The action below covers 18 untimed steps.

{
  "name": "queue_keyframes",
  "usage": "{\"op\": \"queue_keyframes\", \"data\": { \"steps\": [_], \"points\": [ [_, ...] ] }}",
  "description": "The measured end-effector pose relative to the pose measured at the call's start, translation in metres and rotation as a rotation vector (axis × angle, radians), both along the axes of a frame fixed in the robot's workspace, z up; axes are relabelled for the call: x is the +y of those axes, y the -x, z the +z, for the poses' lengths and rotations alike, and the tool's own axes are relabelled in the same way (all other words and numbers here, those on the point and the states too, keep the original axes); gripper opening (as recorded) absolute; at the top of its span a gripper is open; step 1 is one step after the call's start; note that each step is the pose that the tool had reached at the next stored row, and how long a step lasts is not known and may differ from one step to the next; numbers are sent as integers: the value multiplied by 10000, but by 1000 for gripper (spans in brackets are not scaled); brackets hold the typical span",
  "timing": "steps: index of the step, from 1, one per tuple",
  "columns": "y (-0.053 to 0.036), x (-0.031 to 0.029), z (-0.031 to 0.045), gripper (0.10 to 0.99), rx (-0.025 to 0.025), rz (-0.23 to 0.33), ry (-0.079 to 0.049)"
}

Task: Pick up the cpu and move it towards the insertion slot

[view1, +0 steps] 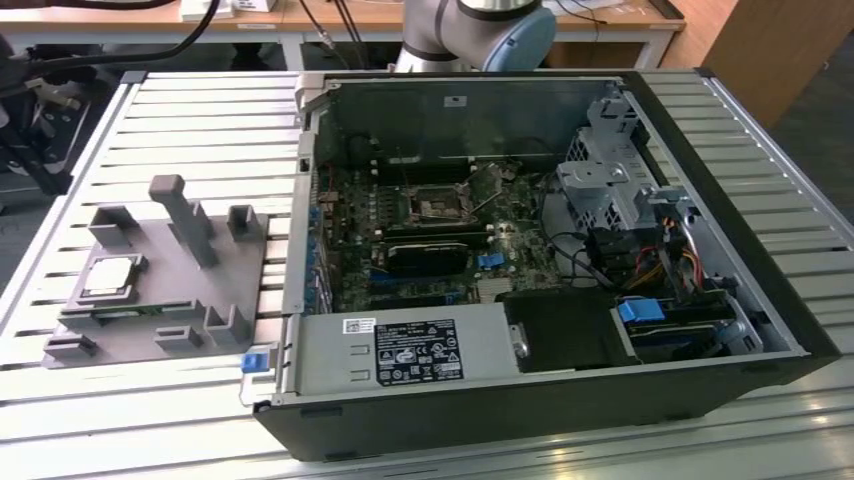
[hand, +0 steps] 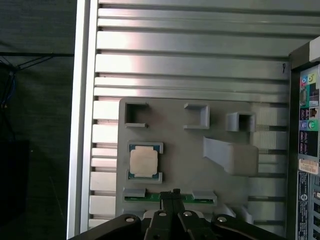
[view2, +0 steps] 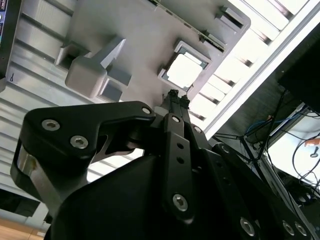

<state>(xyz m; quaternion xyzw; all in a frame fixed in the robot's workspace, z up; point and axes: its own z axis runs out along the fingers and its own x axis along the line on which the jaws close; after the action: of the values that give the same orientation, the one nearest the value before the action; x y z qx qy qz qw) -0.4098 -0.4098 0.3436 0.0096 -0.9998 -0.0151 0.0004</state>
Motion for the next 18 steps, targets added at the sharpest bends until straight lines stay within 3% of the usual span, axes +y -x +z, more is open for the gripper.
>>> {"op": "queue_keyframes", "data": {
  "steps": [18],
  "points": [
    [72, 0, -66, 106, -1, 0, -1]
  ]
}}
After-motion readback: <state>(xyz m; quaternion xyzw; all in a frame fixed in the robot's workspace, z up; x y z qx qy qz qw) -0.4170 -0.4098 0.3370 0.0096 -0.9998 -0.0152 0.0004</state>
